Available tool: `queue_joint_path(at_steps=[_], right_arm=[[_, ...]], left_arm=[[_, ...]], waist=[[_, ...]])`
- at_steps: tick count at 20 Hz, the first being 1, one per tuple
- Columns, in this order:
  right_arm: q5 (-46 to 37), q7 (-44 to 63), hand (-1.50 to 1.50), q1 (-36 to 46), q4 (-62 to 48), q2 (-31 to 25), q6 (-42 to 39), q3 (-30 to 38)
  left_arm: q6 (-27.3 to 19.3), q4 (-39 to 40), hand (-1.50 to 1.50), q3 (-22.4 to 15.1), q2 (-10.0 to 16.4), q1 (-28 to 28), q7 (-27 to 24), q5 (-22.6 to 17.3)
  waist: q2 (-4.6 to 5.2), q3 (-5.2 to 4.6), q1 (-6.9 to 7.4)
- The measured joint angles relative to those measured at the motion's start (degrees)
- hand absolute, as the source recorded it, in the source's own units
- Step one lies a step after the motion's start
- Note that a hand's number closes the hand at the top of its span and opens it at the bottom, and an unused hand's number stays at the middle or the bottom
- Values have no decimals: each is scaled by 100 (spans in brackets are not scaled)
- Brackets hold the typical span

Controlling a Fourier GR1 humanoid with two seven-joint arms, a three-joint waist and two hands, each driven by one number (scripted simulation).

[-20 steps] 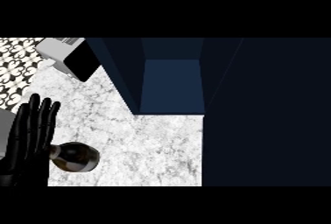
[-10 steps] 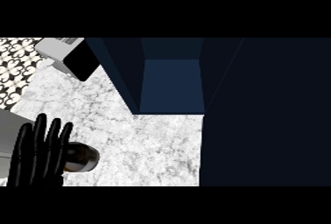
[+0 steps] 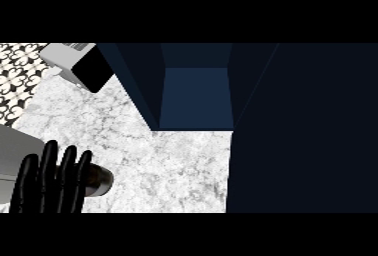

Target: Pick up the wine, place it into the cabinet and close the cabinet

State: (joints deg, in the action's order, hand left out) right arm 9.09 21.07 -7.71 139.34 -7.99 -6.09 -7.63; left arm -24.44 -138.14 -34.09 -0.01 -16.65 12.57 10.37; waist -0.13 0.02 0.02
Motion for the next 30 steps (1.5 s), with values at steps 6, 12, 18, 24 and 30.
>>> queue_joint_path(at_steps=[6,12,18,24,30], right_arm=[[-116,254,-150,139,87,85,102,-134],[-169,571,-150,403,145,86,253,-133],[-241,725,-150,553,188,71,336,-86],[-310,919,-150,754,210,80,449,-105],[-346,1017,-150,797,260,66,471,-51]], left_arm=[[-399,-14,-150,-212,60,79,264,95],[-554,-52,-150,101,263,172,587,111],[-680,-86,-150,436,481,143,717,81],[-653,-137,-150,987,785,-53,694,-74],[-462,-350,-150,1799,974,-287,573,-798]], waist=[[-4,0,8],[-6,-1,15],[-9,-2,18],[-13,-5,37],[-13,-8,36]])
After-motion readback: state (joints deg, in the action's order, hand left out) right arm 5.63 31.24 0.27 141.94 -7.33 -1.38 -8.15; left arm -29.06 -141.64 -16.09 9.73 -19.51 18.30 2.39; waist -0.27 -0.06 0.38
